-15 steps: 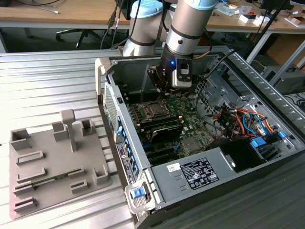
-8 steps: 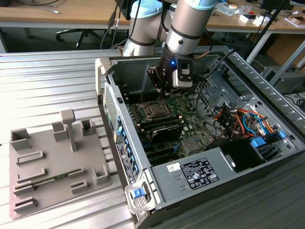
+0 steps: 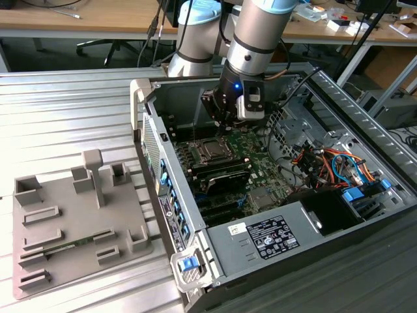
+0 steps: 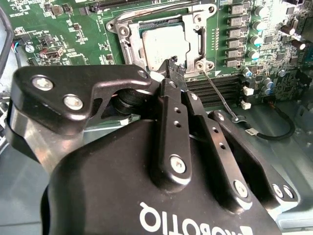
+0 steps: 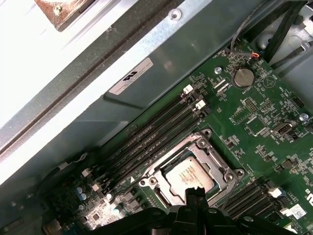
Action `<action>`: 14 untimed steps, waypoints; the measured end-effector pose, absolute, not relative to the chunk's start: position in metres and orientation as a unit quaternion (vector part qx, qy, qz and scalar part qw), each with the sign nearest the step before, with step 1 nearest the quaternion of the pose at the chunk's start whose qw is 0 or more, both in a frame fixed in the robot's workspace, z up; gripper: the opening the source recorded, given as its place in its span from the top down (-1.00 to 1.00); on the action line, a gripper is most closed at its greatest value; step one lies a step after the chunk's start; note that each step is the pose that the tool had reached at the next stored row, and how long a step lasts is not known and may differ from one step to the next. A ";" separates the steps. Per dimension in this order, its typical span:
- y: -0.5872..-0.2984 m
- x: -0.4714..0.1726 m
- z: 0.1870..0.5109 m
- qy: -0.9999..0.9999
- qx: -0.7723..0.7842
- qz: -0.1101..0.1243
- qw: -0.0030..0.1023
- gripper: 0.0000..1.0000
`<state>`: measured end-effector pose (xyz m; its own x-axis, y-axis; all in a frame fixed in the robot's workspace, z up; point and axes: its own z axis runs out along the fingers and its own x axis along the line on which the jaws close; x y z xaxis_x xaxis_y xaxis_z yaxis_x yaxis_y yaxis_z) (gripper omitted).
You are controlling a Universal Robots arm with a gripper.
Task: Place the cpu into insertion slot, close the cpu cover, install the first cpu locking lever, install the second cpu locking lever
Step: 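Install the first cpu locking lever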
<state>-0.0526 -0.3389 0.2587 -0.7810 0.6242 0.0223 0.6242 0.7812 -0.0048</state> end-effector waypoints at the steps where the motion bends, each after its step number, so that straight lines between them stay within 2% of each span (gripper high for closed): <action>1: -0.339 -0.053 0.259 -0.944 -0.329 -0.001 0.011 0.79; 14: -0.339 -0.053 0.259 -0.951 -0.308 -0.001 0.011 0.79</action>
